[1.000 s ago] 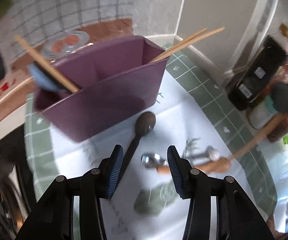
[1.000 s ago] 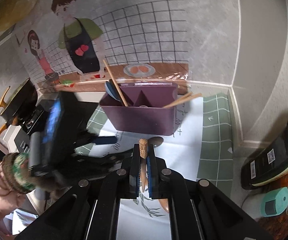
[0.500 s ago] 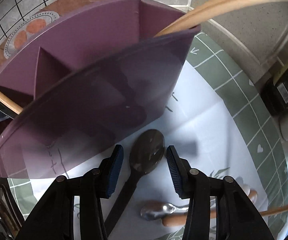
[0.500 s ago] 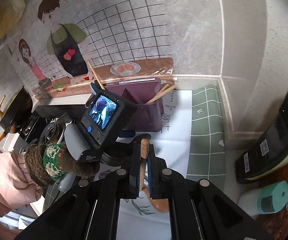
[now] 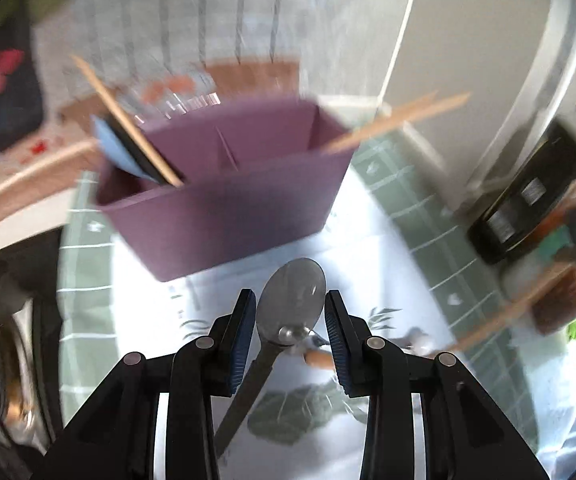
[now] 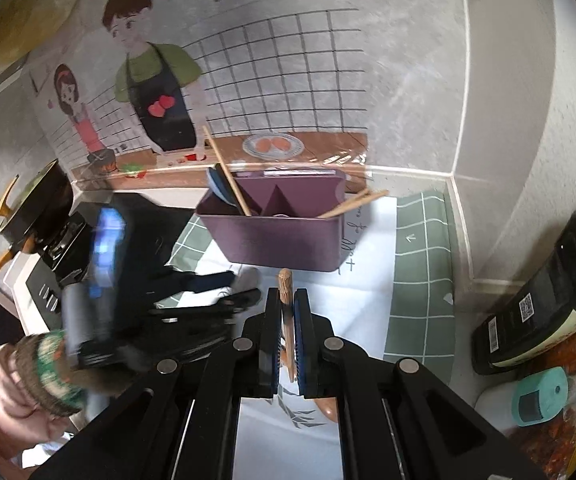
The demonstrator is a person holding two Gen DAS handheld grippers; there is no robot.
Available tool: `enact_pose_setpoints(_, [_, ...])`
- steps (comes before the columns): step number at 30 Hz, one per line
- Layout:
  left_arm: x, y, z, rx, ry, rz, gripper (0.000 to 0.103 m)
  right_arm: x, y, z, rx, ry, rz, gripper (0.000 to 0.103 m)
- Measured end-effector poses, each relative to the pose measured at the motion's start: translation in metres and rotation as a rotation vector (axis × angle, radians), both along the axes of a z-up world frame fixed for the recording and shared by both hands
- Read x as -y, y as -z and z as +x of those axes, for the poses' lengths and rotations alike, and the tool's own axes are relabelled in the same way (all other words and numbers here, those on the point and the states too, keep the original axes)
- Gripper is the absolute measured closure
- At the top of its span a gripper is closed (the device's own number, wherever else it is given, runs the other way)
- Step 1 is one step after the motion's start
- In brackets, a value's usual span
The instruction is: Organize utensils
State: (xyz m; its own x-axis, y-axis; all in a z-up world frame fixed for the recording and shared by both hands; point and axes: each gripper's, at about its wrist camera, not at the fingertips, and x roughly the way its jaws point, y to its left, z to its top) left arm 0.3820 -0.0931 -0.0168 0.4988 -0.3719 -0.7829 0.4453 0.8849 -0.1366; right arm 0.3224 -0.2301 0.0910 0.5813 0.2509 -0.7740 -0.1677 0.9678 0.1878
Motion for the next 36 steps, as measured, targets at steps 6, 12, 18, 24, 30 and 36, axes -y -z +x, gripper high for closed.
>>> enact_pose_setpoints(6, [-0.035, -0.040, -0.040, 0.075, -0.070, -0.092, 0.071, -0.016, -0.006, -0.006, 0.013, -0.036, -0.033, 0.097])
enact_pose_setpoints(12, [-0.062, -0.052, -0.055, 0.090, -0.118, -0.125, 0.084, -0.030, -0.008, -0.008, 0.019, -0.057, -0.052, 0.097])
enact_pose_setpoints(18, [-0.089, -0.049, -0.056, 0.069, -0.181, -0.137, 0.084, -0.034, -0.010, -0.015, 0.026, -0.063, -0.056, 0.097])
enact_pose_setpoints(24, [-0.092, -0.015, -0.036, -0.077, -0.119, -0.100, 0.056, -0.032, -0.011, -0.017, 0.032, -0.057, -0.051, 0.097])
enact_pose_setpoints(30, [-0.050, 0.037, 0.002, -0.333, -0.131, -0.030, 0.054, -0.032, -0.010, -0.014, 0.033, -0.055, -0.059, 0.097])
enact_pose_setpoints(36, [-0.018, 0.072, 0.056, -0.502, -0.265, 0.117, 0.062, -0.031, -0.008, -0.010, 0.032, -0.062, -0.058, 0.097])
